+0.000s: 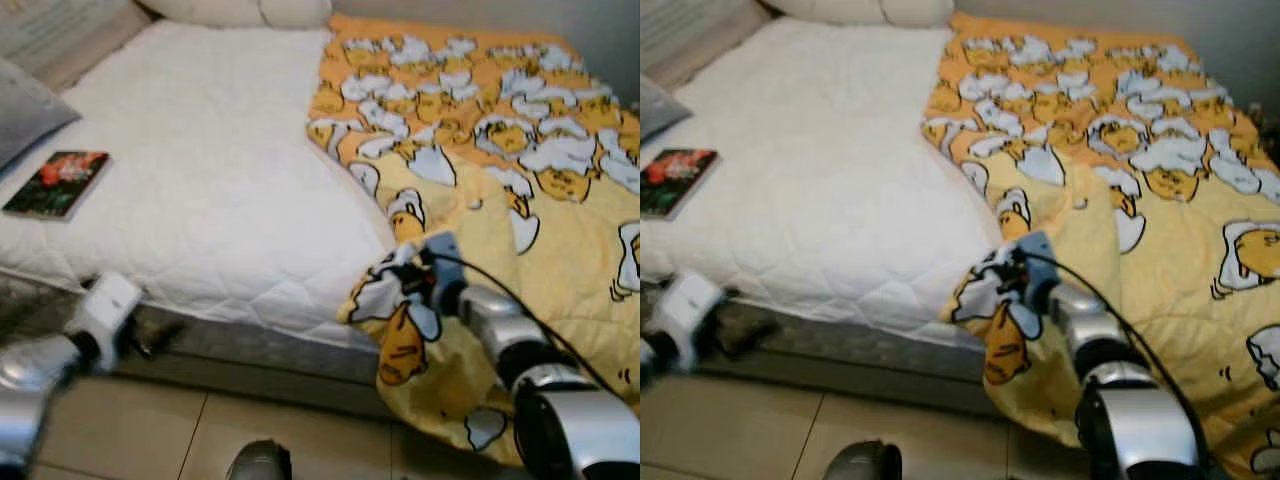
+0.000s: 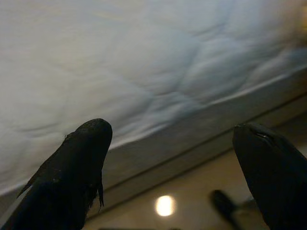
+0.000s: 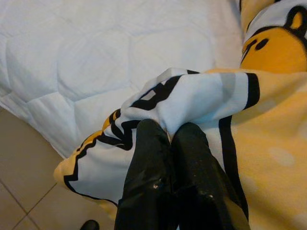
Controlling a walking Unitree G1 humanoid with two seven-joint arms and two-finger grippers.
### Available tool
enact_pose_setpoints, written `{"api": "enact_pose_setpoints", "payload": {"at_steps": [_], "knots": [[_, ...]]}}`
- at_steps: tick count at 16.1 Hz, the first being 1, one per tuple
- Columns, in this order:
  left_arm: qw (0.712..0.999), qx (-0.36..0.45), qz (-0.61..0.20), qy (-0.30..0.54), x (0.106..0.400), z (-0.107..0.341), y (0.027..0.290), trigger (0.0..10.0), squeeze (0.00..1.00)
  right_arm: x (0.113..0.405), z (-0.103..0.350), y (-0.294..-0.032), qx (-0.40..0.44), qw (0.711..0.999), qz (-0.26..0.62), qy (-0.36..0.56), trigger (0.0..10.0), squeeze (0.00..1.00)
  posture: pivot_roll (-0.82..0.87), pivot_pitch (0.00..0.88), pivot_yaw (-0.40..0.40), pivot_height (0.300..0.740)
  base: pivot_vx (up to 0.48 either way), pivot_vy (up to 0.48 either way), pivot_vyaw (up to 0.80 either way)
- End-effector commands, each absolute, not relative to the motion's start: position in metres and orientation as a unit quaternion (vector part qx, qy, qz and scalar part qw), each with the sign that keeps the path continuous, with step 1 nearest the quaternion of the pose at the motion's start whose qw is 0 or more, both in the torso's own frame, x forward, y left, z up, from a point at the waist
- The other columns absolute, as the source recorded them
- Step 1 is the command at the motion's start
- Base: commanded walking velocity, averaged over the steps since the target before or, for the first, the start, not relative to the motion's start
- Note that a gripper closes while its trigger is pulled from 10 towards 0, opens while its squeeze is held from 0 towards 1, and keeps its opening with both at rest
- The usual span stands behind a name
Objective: Clean up the room
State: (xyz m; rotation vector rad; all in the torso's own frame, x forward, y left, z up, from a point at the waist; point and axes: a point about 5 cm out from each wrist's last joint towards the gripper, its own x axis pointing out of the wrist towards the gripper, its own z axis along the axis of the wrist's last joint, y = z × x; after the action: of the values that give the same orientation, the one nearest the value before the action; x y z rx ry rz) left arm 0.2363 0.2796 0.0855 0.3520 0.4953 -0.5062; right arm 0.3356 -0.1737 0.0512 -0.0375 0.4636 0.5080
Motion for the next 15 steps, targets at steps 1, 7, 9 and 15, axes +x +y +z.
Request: {"api": "enact_pose_setpoints", "payload": {"at_steps": [1,7,9,15], "knots": [[0.923,0.174,-0.259,0.226,0.241,0.095,0.275,10.0,0.73,0.337,0.053,-0.174,-0.017,0.943,0.248,0.220,0.0,0.00,0.22,0.000,-0.023,0.740,0.000,0.000,0.00],[0.917,0.161,-0.301,0.208,0.243,0.088,0.274,10.0,0.71,0.316,0.061,-0.116,0.042,0.867,0.467,0.170,0.0,0.00,0.21,0.000,-0.026,0.740,0.000,0.000,0.00],[0.918,0.162,-0.303,0.200,0.245,0.093,0.275,10.0,0.71,0.291,0.071,-0.097,0.050,0.790,0.591,0.156,0.0,0.00,0.21,0.000,-0.022,0.740,0.000,0.000,0.00],[0.915,0.181,-0.294,0.207,0.238,0.099,0.288,10.0,0.71,0.237,0.081,-0.106,0.034,0.647,0.732,0.210,0.0,0.00,0.21,0.000,-0.024,0.740,0.000,0.000,0.00]]}}
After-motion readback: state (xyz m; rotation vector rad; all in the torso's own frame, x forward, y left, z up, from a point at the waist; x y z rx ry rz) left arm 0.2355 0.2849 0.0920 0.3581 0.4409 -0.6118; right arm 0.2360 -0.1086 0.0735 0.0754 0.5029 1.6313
